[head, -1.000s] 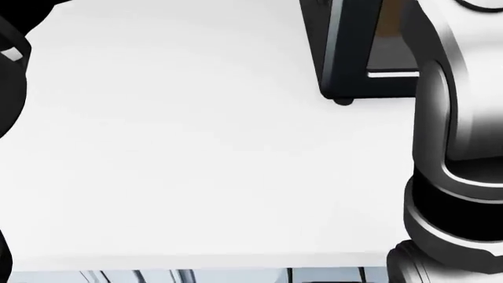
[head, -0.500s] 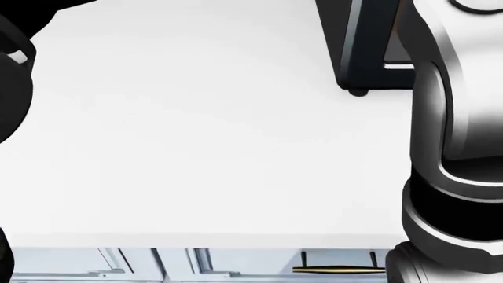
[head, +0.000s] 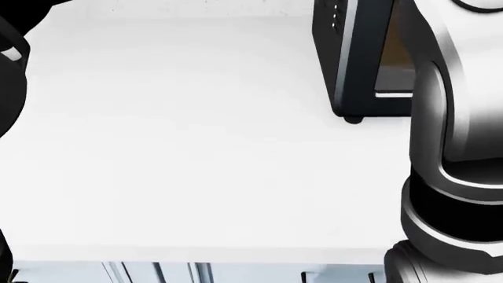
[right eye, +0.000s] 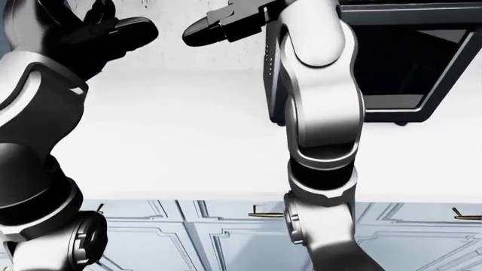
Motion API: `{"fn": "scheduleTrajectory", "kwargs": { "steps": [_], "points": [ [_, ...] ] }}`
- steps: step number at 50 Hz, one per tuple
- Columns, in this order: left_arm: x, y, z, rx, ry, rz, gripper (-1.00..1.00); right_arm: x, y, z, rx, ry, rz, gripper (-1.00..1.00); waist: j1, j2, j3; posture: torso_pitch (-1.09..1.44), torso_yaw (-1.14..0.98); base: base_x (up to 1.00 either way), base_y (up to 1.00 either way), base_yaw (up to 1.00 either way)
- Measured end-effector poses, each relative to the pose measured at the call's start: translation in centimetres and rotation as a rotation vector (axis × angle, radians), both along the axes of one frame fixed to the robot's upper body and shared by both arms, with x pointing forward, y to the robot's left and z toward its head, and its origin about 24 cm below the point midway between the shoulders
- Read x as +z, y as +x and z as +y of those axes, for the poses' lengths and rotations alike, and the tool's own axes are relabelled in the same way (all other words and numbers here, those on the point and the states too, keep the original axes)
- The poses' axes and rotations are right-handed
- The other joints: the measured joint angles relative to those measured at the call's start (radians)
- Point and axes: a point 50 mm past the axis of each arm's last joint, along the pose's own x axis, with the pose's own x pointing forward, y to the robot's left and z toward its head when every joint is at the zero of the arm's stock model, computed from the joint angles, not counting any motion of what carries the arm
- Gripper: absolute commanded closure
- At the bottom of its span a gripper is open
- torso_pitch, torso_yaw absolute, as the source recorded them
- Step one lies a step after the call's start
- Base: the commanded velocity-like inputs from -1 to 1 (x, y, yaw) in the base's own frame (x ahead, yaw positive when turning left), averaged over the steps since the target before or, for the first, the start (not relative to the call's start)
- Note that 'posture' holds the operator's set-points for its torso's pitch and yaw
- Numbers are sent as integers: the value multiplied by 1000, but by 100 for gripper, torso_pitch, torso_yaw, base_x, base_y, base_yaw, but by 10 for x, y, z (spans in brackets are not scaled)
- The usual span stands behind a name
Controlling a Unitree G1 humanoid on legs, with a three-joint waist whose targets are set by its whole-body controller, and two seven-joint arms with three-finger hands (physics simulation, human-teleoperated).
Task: Open the toaster oven door.
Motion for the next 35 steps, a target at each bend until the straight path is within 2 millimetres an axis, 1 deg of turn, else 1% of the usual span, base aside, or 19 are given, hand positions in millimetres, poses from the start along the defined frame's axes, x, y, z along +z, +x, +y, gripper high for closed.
{"fn": "scheduleTrajectory", "kwargs": {
  "steps": [5, 14, 19, 26, 35],
  "points": [
    [1, -1, 0, -1, -1, -3, -100, 0, 0, 0, 0, 0, 1, -100, 5, -1, -40, -36, 0, 0, 0, 0],
    [2, -2, 0, -5, -6, -8, -100, 1, -1, 0, 0, 0, -6, -100, 18, -3, -121, -45, 0, 0, 0, 0],
    [3, -2, 0, -6, -9, -11, -100, 3, -3, 0, -1, 2, -18, -100, 24, -4, -158, -50, 0, 0, 0, 0],
    [5, -4, 0, -8, -11, -20, -100, 4, -4, -1, -1, 4, -21, -100, 28, -3, -196, -57, 0, 0, 0, 0],
    [7, -5, 1, -3, -13, -27, -100, 8, -9, -2, -8, 1, -39, -100, 30, -1, -232, -66, 0, 0, 0, 0]
  ]
}}
